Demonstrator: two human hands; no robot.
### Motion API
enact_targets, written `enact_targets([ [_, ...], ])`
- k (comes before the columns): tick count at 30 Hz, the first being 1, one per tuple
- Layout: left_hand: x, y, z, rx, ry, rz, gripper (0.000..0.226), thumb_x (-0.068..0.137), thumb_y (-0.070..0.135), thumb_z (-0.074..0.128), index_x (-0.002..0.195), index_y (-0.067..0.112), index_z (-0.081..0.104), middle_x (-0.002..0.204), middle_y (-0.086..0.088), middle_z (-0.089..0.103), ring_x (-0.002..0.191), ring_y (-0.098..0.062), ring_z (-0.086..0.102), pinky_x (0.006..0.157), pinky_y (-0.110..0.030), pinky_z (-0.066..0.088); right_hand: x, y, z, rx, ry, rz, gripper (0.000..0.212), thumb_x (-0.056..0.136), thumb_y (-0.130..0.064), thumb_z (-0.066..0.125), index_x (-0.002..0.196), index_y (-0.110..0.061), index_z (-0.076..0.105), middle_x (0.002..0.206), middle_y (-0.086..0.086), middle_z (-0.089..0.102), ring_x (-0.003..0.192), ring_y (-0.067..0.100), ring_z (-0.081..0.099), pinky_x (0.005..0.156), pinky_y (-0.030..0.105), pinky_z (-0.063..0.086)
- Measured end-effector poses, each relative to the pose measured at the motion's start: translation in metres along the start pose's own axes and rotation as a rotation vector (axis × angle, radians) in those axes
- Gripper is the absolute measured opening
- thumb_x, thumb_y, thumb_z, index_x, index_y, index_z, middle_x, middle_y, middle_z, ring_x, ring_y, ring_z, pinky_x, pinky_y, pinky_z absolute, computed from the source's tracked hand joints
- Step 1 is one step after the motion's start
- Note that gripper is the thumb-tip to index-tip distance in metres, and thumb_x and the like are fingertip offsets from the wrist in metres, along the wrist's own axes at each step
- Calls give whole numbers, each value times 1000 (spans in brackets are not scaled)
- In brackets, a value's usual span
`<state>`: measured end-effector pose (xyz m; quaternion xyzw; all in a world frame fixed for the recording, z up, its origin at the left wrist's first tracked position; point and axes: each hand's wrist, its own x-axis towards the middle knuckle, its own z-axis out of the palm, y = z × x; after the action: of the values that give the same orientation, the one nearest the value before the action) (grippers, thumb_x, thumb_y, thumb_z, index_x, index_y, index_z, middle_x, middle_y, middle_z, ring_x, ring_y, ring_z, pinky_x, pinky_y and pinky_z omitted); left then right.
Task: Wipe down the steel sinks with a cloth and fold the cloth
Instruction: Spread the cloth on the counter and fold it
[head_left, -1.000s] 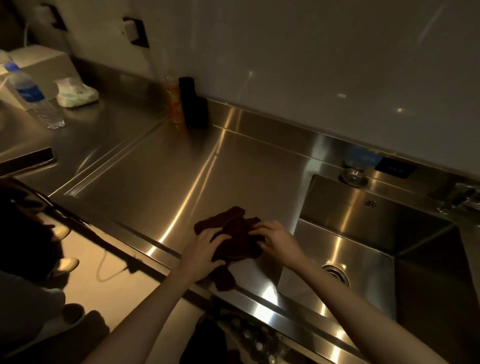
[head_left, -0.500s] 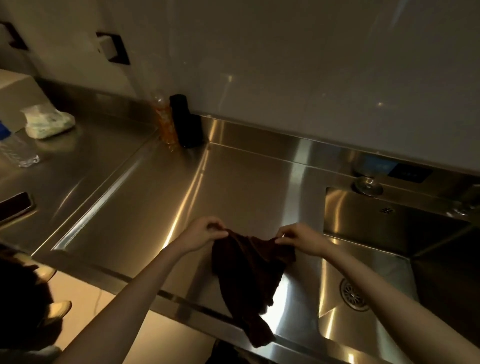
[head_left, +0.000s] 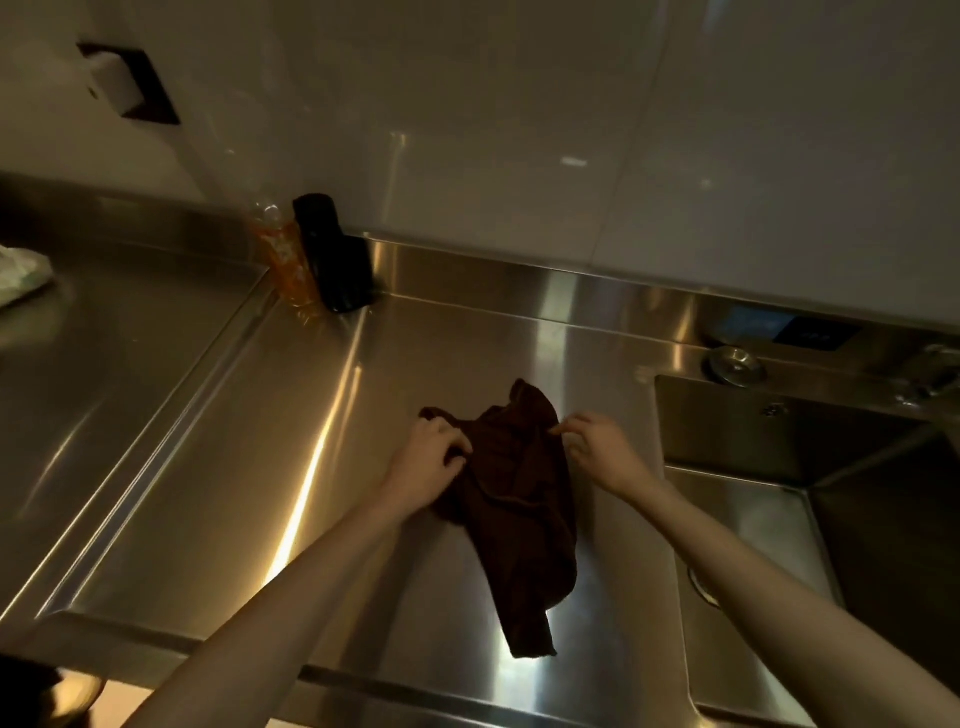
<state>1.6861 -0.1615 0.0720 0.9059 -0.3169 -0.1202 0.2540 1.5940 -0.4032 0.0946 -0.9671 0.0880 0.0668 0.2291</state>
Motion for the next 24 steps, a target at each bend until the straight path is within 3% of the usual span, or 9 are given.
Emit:
enact_targets([
  [3, -14, 2, 24, 196, -92, 163, 39, 85, 31, 65, 122, 23, 59, 129, -2, 45, 122, -23, 36, 100, -37, 33, 6, -6, 13, -230, -127, -106, 45, 92, -14, 52, 134, -31, 50, 147, -2, 36, 132, 24, 31, 105, 34, 32],
  [5, -15, 5, 31, 267, -13, 207, 36, 80, 30, 69, 115, 22, 63, 131, -3, 47, 125, -28, 36, 97, -41, 32, 9, -13, 20, -363, -220, -116, 46, 92, -23, 53, 136, -34, 46, 152, -5, 25, 139, 27, 19, 108, 42, 28],
  [7, -11, 7, 30, 266, 21, 219, 22, 80, 29, 70, 100, 21, 68, 129, -2, 51, 126, -26, 38, 96, -39, 31, 11, -16, 24, -422, -208, -101, 35, 91, -28, 56, 126, -29, 53, 151, -3, 27, 141, 27, 14, 107, 44, 27],
  [11, -3, -1, -3, -76, -43, 241, 7, 81, 27, 70, 82, 23, 65, 105, 5, 63, 109, -16, 51, 96, -36, 37, 5, -7, 8, -200, -48, -94, 12, 85, -28, 65, 96, -25, 59, 131, -7, 49, 138, 20, 21, 102, 39, 27],
  [13, -7, -2, -29, -277, -115, 250, 11, 83, 21, 68, 80, 27, 59, 97, 4, 66, 103, -15, 57, 92, -32, 41, -7, 0, -11, -24, 7, -118, 17, 81, -28, 71, 86, -27, 55, 112, -9, 57, 134, 16, 29, 99, 38, 29],
  [16, -18, 9, -61, -448, -212, 230, 12, 85, 18, 63, 84, 27, 56, 90, 5, 65, 91, -9, 61, 82, -22, 45, -32, -5, -35, 37, 52, -252, 15, 81, -25, 71, 88, -22, 59, 99, -10, 53, 109, 8, 45, 89, 31, 37],
  [19, -32, 24, -69, -509, -228, 228, 10, 88, 8, 63, 86, 16, 57, 82, 6, 61, 80, -1, 59, 72, -14, 44, -58, -20, -43, 28, -13, -342, 13, 84, -23, 69, 90, -19, 58, 85, -10, 57, 81, 10, 56, 73, 31, 45],
  [24, -73, 44, -63, -546, -272, 184, 9, 86, 1, 64, 85, 8, 58, 76, 16, 61, 72, 2, 58, 68, -11, 43, -101, -15, -39, -42, -139, -375, 14, 85, -34, 66, 93, -24, 59, 82, -8, 62, 74, 9, 58, 66, 28, 44],
])
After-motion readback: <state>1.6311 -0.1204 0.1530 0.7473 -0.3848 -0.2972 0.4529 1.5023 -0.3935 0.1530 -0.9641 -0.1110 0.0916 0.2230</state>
